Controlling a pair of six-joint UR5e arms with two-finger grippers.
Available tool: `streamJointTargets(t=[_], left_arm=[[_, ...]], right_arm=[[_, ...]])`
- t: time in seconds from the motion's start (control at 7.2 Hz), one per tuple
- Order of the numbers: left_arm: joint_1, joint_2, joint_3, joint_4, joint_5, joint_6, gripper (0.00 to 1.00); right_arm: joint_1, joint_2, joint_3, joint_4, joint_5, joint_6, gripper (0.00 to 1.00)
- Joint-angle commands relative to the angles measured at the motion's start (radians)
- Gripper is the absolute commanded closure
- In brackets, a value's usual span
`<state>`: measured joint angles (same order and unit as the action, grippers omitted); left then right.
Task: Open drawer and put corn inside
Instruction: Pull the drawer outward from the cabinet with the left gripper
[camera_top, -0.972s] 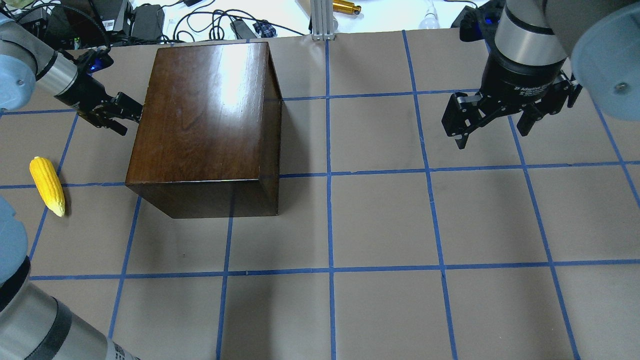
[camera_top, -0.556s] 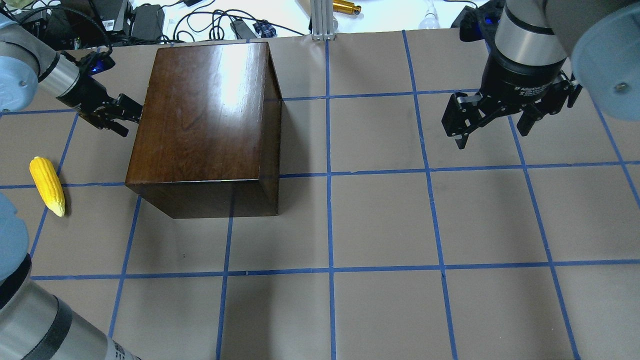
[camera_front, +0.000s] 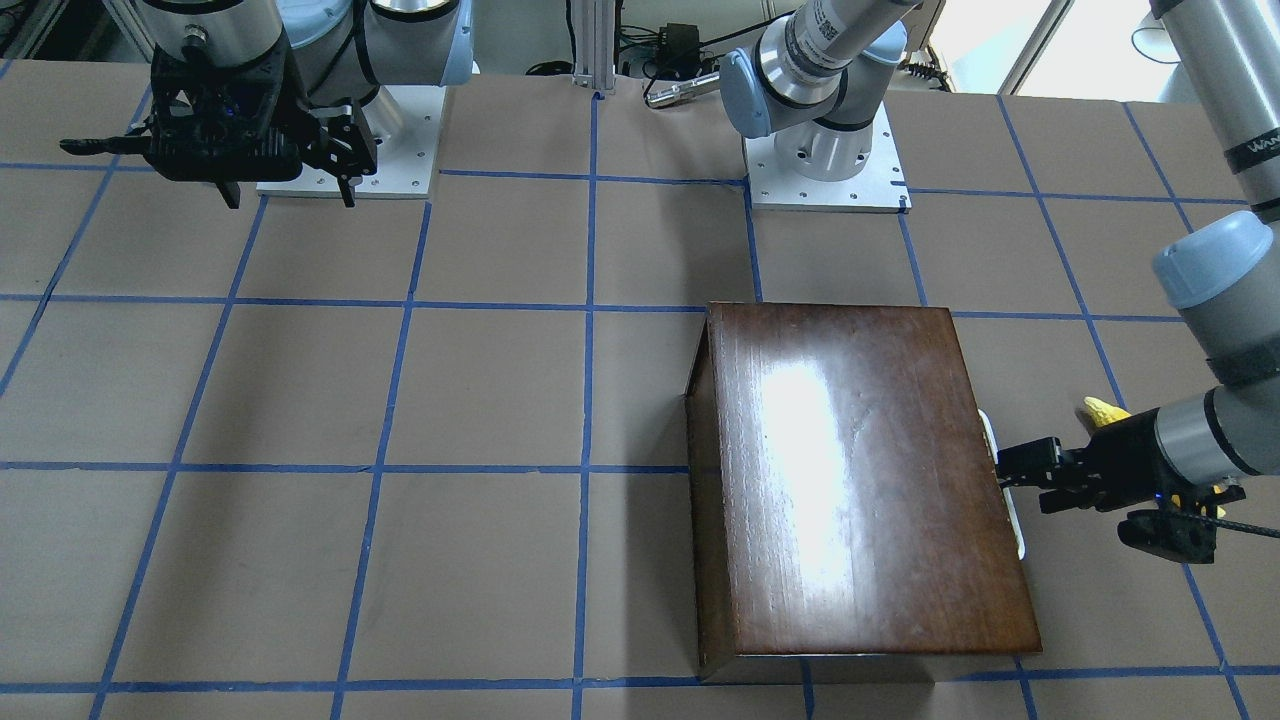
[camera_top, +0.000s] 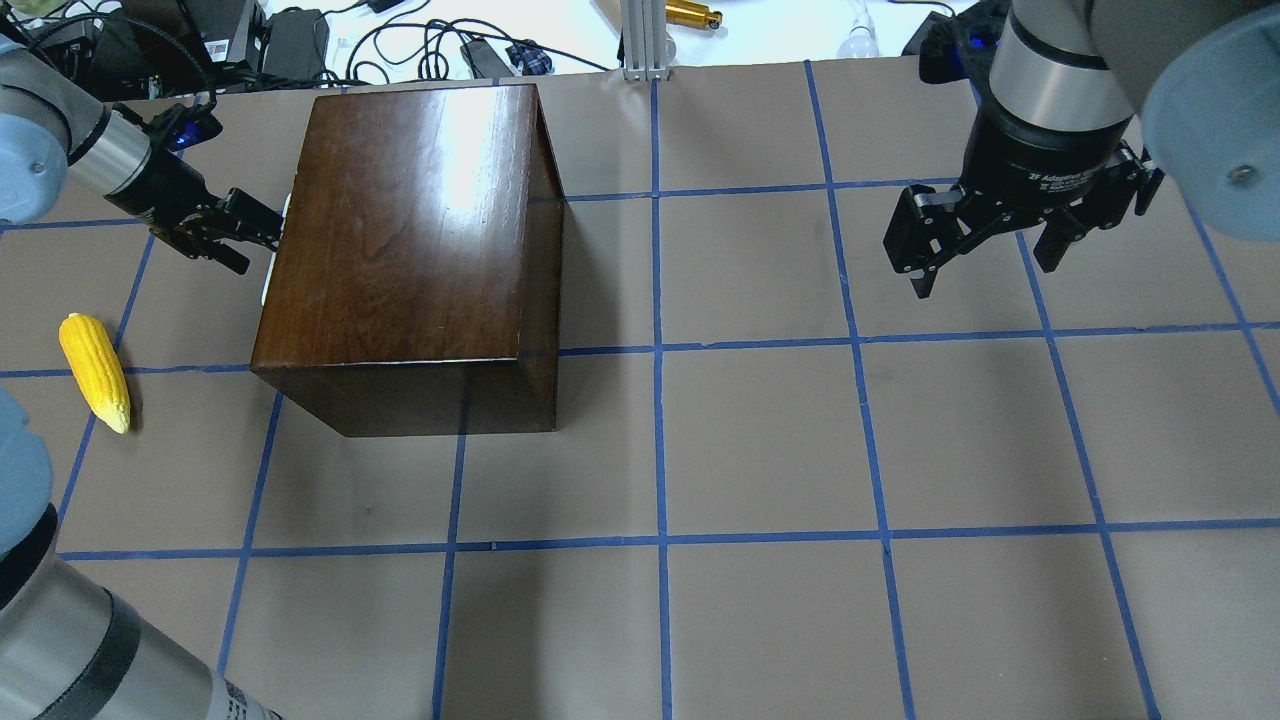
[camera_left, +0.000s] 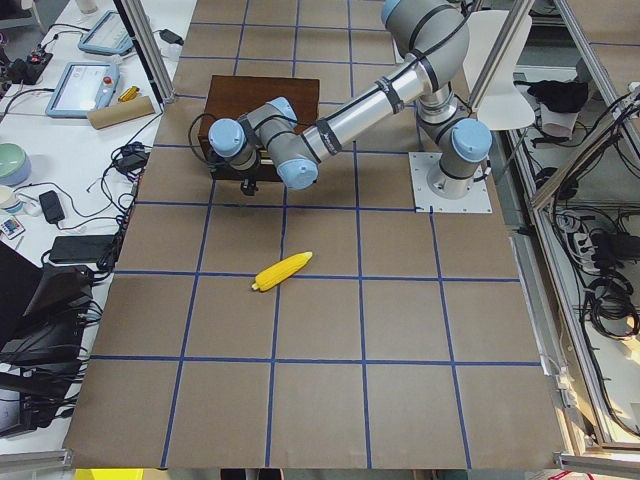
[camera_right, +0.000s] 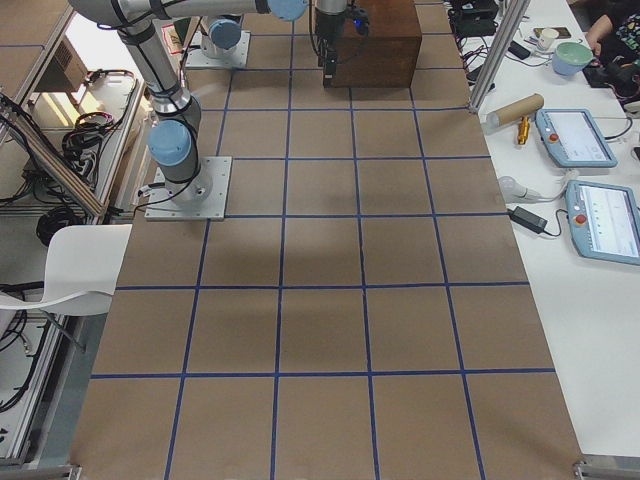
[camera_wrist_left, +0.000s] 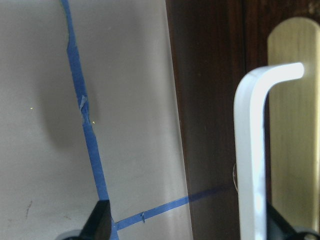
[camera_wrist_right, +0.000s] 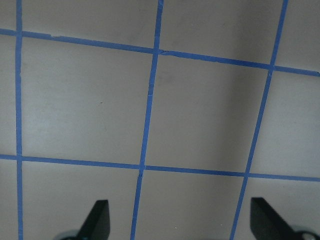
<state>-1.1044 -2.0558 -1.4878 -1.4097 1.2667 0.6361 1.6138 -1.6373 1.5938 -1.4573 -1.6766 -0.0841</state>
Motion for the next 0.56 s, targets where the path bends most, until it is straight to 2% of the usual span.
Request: streamJointTargets(t=[0.0,0.42], left_arm=[[0.026,0.0,0.0,0.0,0.002,0.004,0.0],[0.055,0.0,0.001,0.0,0.039,0.004,0.0]], right_arm=[[0.0,-0.001,0.0,0.0,0.0,0.001,0.0],[0.0,0.001,0.0,0.0,0.0,0.001,0.0]])
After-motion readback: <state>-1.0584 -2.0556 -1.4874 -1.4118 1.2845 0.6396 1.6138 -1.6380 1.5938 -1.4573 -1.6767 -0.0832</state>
